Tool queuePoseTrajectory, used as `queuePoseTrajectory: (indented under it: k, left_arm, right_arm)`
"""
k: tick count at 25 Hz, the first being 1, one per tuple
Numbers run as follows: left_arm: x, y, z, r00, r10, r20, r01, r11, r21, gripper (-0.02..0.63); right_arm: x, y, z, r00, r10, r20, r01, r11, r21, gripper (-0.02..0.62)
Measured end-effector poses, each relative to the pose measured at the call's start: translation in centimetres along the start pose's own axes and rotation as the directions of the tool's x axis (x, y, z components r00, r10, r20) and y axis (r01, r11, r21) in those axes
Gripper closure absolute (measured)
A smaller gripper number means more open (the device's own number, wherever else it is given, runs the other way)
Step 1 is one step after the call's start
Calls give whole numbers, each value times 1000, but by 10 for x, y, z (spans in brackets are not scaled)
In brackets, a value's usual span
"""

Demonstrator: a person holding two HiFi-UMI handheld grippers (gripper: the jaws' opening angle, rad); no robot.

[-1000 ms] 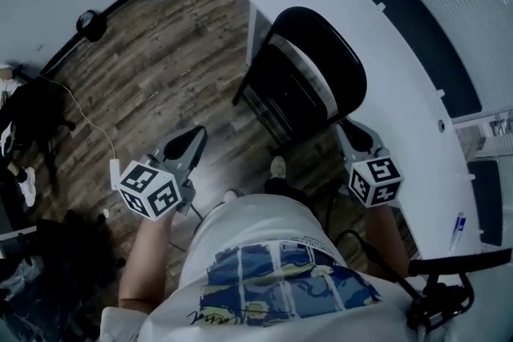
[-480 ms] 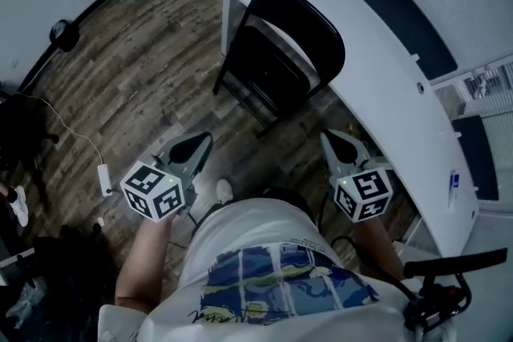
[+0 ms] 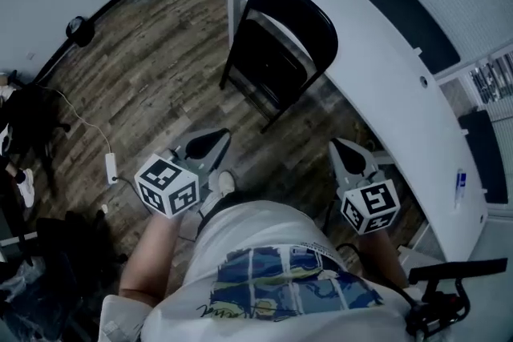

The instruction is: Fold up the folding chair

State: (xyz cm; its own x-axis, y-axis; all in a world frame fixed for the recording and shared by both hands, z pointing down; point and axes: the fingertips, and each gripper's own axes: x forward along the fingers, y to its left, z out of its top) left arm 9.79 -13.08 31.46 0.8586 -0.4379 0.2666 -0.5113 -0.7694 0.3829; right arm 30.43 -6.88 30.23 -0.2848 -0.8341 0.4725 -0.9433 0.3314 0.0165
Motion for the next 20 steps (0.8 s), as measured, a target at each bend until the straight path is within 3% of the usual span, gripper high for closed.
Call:
queuePoseTrajectory:
  k: [7, 14, 20]
  left_arm:
    - [3, -79, -27, 999, 43, -1, -43, 999, 13, 601]
    - [-29, -123, -54, 990, 134, -41, -131, 989, 68, 601]
    - [-48, -142, -63, 991, 126, -46, -123, 989, 78, 601]
  right_arm:
    - [-68, -12, -47, 999, 32, 3, -32, 999, 14, 592]
    - [-99, 5, -74, 994, 110, 29, -111, 993, 29, 592]
    - [-120, 22, -82, 994, 105, 30, -106, 994, 28, 592]
